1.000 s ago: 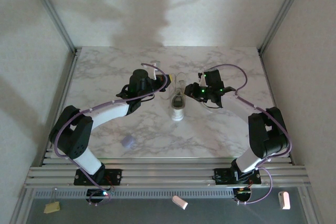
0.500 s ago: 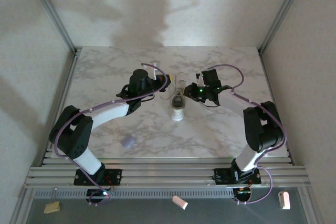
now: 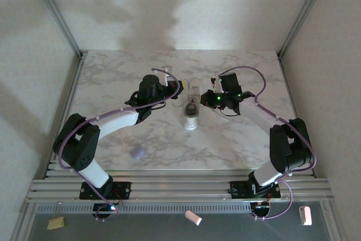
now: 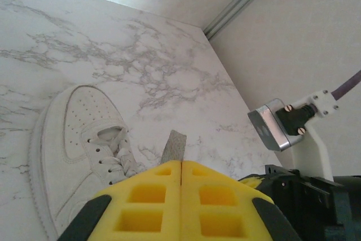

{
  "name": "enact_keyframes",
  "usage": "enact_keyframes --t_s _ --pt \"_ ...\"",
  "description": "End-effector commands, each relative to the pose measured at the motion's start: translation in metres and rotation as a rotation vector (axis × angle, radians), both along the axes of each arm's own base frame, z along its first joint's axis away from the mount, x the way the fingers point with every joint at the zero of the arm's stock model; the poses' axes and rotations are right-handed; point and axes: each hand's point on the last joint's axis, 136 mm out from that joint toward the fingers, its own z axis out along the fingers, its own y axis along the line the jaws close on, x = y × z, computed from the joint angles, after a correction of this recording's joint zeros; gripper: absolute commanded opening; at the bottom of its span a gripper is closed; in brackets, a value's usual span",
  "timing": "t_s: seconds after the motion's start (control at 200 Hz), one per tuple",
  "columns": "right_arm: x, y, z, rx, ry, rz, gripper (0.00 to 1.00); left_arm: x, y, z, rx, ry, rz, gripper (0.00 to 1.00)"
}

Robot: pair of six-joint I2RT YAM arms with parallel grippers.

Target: Tie the shoes

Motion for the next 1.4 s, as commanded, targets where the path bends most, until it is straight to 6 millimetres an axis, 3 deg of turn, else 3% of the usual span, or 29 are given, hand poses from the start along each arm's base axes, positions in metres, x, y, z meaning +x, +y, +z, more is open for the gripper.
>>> enact_keyframes --t_s 0.0,0.335,0.686,0.916,1.131,1.396 --pt "-0.01 0.001 0.008 -0.052 -0.032 0.083 0.0 0.001 0.005 0.004 -0.005 -0.002 0.011 0.0" --pt "-0.036 0.036 0.035 -0.067 -0.146 0.339 0.0 0.001 0.004 0.007 -0.011 -0.004 0.009 0.0" --pt "-0.033 0.025 0.058 -0.134 -0.28 0.331 0.0 0.0 0.008 0.005 -0.002 -0.002 0.025 0.0" --pt "-0.01 0.003 0.041 -0.289 -0.28 0.216 0.0 -0.003 0.012 0.003 0.007 -0.002 0.03 0.0" --pt "0.008 -0.004 0.012 -0.384 -0.223 0.183 0.0 -0.007 0.003 -0.003 -0.005 0.019 -0.02 0.0" --pt "0.033 -0.013 -0.006 -0.466 -0.183 0.102 0.0 -0.013 -0.006 -0.013 0.006 0.043 -0.056 0.0"
